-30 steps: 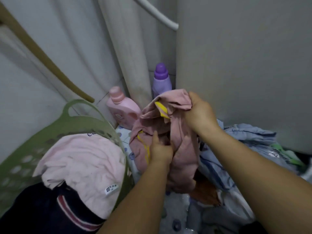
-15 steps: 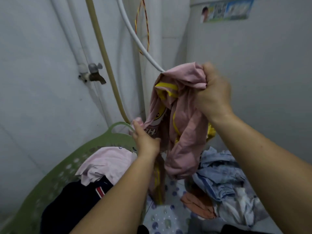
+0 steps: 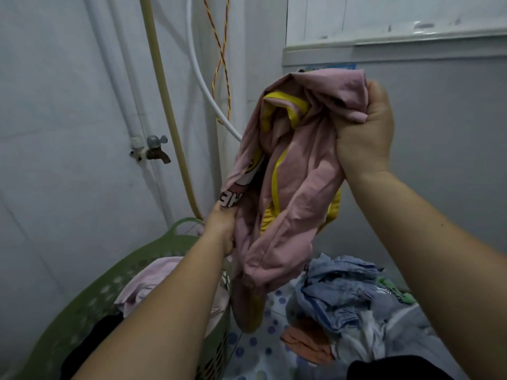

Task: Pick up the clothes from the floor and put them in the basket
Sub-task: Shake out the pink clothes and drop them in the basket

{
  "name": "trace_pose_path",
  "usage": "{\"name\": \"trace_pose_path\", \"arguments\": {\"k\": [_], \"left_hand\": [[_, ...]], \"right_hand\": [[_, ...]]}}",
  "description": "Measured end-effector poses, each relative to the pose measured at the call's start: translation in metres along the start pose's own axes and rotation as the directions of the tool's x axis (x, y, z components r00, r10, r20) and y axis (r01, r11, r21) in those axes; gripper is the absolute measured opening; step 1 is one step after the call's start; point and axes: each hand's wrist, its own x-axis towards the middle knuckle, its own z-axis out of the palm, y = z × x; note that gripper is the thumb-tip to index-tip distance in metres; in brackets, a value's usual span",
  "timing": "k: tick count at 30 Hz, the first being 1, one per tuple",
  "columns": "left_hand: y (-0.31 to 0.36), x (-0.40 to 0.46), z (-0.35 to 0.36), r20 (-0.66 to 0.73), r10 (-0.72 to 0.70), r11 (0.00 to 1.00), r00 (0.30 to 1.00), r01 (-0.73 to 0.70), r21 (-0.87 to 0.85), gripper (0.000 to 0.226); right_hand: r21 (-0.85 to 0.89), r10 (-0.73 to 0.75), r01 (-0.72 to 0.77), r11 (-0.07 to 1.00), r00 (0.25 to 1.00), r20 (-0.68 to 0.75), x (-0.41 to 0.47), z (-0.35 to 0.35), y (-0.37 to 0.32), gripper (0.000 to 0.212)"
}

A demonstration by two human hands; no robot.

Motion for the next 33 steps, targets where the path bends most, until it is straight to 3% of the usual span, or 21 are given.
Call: {"name": "trace_pose_path", "arguments": {"k": [2,5,9,15,20,25,27,29,30,33], "left_hand": [[0.015,-0.004,-0.007,0.018,-0.052,0.97,0.998,0.055,-0.235,0.019],[0.04,-0.007,-0.025,0.033,-0.071,0.919,0.997,0.078,-0.387,0.025],[0.076,-0.015,-0.055,0.034,-0.021,0.884,0.999,0.035,-0.465,0.039],[0.105,-0.029,-0.128,-0.148,0.084,0.85,0.986,-0.148,-0.505,0.038],[0.093,-0.041,-0.181,-0.287,0.081,0.891,0.954,-0.199,-0.408,0.036],[0.065,-0.054,-0.226,-0.408,0.068,0.94,0.91,-0.195,-0.278,0.026],[0.05,-0.055,-0.243,-0.439,0.069,0.969,0.896,-0.165,-0.185,0.023],[0.033,-0.054,-0.262,-0.503,0.093,0.99,0.86,-0.134,-0.045,0.004],[0.024,-0.05,-0.274,-0.529,0.105,0.994,0.842,-0.096,0.045,0.01],[0.001,-0.042,-0.294,-0.485,0.178,0.916,0.856,0.036,0.4,0.01]], "right_hand": [[0.041,0.002,-0.002,0.999,1.0,-0.002,0.0,0.004,-0.006,0.034],[0.128,-0.003,0.003,0.992,1.0,0.001,-0.002,0.021,-0.017,0.031],[0.226,-0.03,0.024,0.974,0.999,0.019,-0.006,0.051,-0.032,0.029],[0.379,-0.03,-0.001,0.925,0.996,0.078,-0.021,0.102,-0.046,0.027],[0.406,0.038,-0.109,0.908,0.983,0.18,-0.05,0.142,-0.038,0.029],[0.233,0.137,-0.23,0.945,0.924,0.357,-0.101,0.161,0.014,0.025],[0.169,0.202,-0.31,0.935,0.862,0.465,-0.12,0.162,0.038,0.03],[0.128,0.261,-0.396,0.91,0.783,0.565,-0.137,0.16,0.059,0.033],[0.085,0.271,-0.407,0.91,0.735,0.621,-0.143,0.157,0.068,0.034],[-0.076,0.283,-0.358,0.931,0.574,0.768,-0.164,0.15,0.1,0.029]]}}
